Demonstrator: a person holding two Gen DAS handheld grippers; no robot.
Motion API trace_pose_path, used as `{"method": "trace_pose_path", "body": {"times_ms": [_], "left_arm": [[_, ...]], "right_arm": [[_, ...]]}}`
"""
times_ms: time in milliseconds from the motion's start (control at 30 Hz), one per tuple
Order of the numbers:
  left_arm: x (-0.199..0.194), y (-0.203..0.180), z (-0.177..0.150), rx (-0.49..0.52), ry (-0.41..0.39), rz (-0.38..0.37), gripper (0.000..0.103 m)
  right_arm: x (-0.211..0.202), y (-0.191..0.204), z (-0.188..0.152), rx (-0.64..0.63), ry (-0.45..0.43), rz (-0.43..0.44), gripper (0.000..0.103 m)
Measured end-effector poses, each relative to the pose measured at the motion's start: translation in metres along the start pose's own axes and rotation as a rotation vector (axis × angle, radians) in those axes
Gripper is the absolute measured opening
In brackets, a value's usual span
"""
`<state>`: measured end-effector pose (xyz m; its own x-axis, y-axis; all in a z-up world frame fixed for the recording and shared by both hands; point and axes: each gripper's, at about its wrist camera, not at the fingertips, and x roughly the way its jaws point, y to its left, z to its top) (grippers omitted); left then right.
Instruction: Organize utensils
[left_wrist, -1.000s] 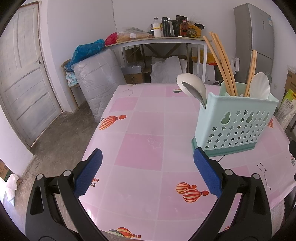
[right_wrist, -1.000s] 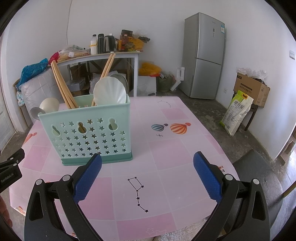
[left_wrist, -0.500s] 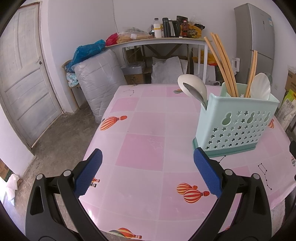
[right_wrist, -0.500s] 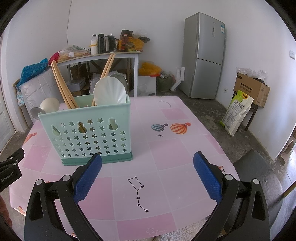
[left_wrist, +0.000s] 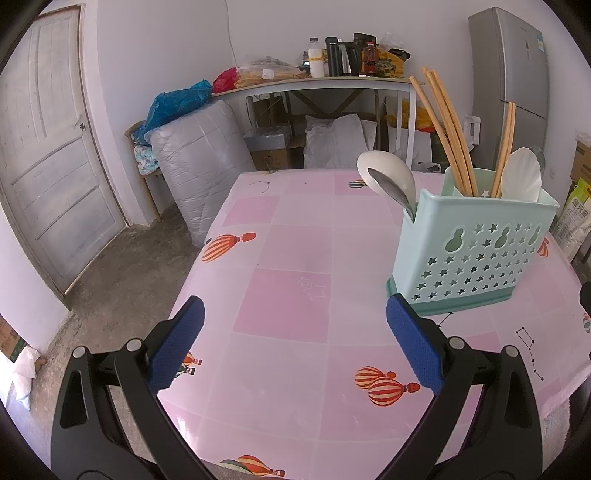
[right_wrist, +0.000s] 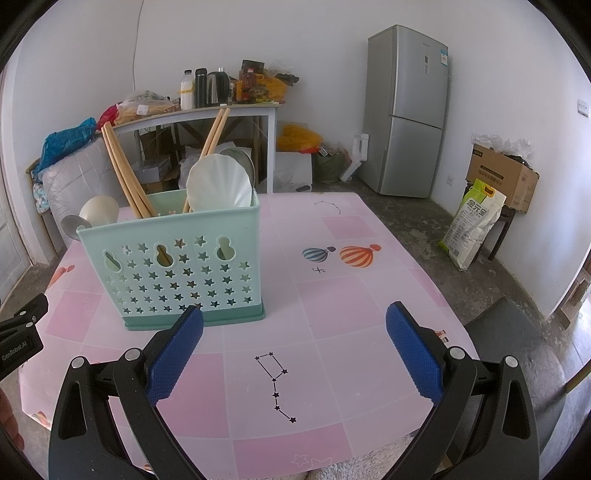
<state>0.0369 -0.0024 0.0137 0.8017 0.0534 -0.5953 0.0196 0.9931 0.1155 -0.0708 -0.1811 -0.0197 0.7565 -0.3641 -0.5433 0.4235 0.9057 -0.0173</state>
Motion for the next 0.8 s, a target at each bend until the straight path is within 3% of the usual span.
{"method": "trace_pose_path", "body": {"times_ms": [800], "left_arm": [[-0.0001,0.0006,0.0011,0.000,0.006,-0.003,0.095]], "right_arm": [[-0.0002,0.0000,-0.0002,0.000,-0.001,0.000,0.096]]}}
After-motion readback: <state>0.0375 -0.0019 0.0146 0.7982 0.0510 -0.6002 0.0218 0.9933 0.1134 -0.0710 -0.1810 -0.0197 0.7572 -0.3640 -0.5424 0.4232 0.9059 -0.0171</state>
